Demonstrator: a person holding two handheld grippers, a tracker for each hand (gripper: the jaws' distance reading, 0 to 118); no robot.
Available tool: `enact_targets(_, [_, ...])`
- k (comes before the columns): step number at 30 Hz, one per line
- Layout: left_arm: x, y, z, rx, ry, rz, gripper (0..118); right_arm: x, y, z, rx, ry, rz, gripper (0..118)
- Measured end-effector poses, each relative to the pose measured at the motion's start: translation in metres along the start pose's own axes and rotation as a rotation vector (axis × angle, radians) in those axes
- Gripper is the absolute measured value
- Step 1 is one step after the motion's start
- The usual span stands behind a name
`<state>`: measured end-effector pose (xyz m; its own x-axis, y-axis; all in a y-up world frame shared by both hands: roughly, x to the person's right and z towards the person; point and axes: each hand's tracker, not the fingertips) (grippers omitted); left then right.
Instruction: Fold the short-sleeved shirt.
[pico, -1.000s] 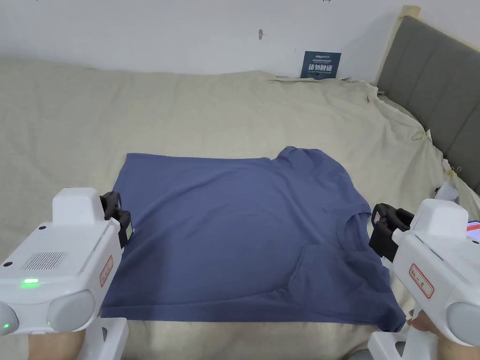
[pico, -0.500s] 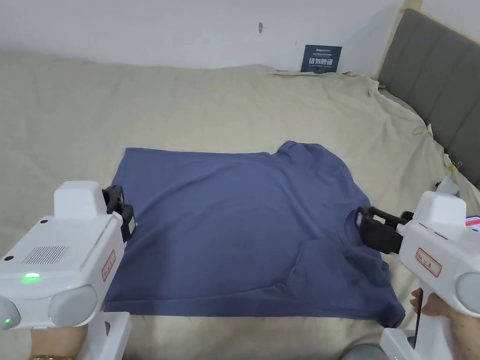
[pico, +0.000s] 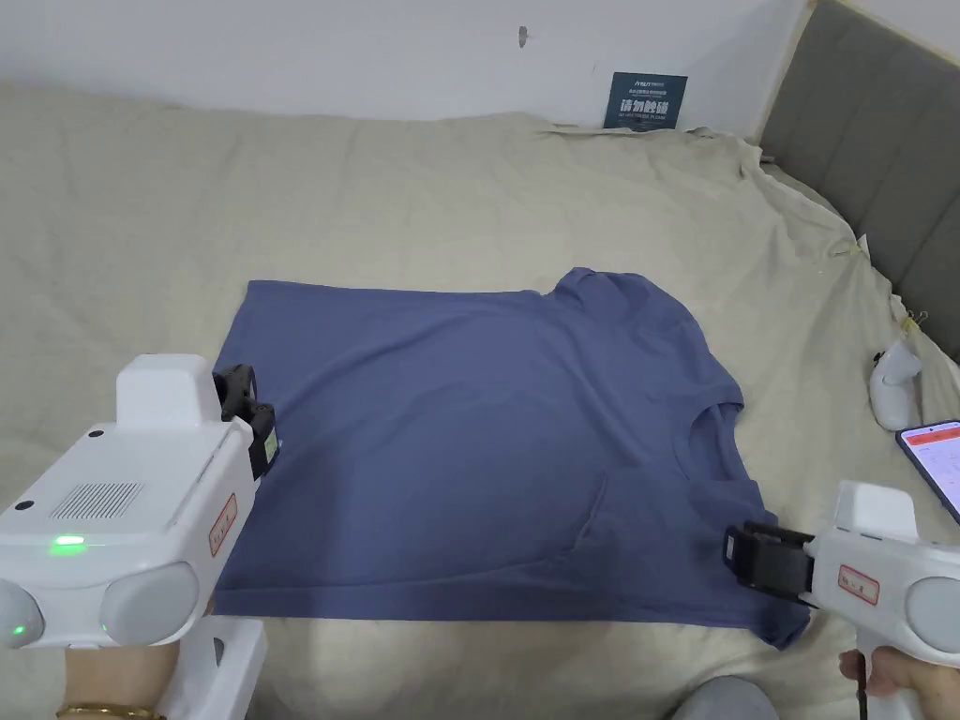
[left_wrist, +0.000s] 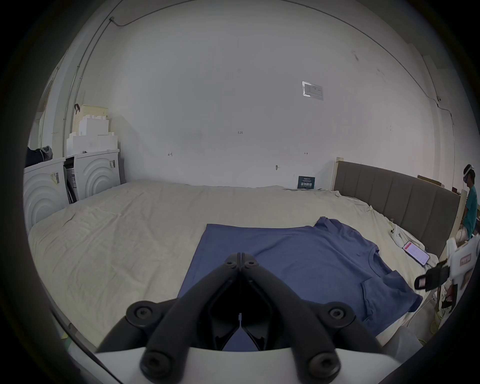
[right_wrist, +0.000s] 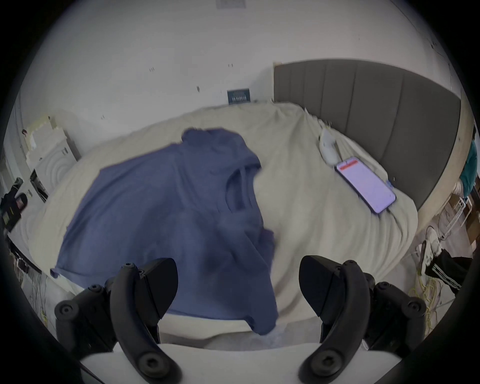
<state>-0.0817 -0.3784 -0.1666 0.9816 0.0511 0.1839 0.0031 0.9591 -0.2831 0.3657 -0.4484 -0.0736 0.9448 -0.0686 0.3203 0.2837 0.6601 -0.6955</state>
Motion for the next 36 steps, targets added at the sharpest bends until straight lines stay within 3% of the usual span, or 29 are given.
enact_targets(8, [-0.002,-0.006,-0.003,-0.026,0.000,0.002,0,0.015,-0.022,-0.020,-0.114,0.012,-0.027,94])
enact_targets(10, [-0.003,-0.008,-0.005,-0.035,0.001,0.000,0,0.017,-0.024,-0.024,-0.129,0.023,-0.034,75])
enact_targets(12, [-0.005,-0.009,-0.007,-0.045,0.010,-0.001,0,0.031,-0.025,-0.038,-0.140,0.029,-0.028,37])
enact_targets(14, [-0.007,-0.009,-0.007,-0.050,0.011,0.012,0,0.029,-0.026,-0.041,-0.138,0.041,-0.017,18])
enact_targets(15, [-0.008,-0.009,-0.007,-0.053,0.010,0.016,0,0.029,-0.026,-0.044,-0.128,0.037,0.007,11])
enact_targets(19, [-0.009,-0.008,-0.009,-0.098,0.019,0.012,0,0.033,-0.023,-0.049,-0.120,0.028,0.064,7])
enact_targets(21, [-0.012,-0.008,-0.012,-0.152,0.029,0.012,13,0.041,-0.021,-0.052,-0.119,0.032,0.068,7])
enact_targets(22, [-0.014,-0.009,-0.014,-0.175,0.046,0.016,26,0.044,-0.020,-0.052,-0.114,0.037,0.067,7])
enact_targets(24, [-0.021,-0.011,-0.018,-0.206,0.087,0.016,76,0.048,-0.020,-0.051,-0.111,0.044,0.063,7])
enact_targets(26, [-0.029,-0.012,-0.021,-0.252,0.097,0.009,107,0.052,-0.018,-0.053,-0.105,0.047,0.066,7])
enact_targets(33, [-0.072,-0.011,-0.016,-0.349,0.113,0.068,109,0.056,-0.018,-0.060,-0.105,0.042,0.080,7])
enact_targets(36, [-0.089,-0.020,-0.014,-0.395,0.132,0.034,111,0.051,-0.021,-0.061,-0.113,0.041,0.073,7])
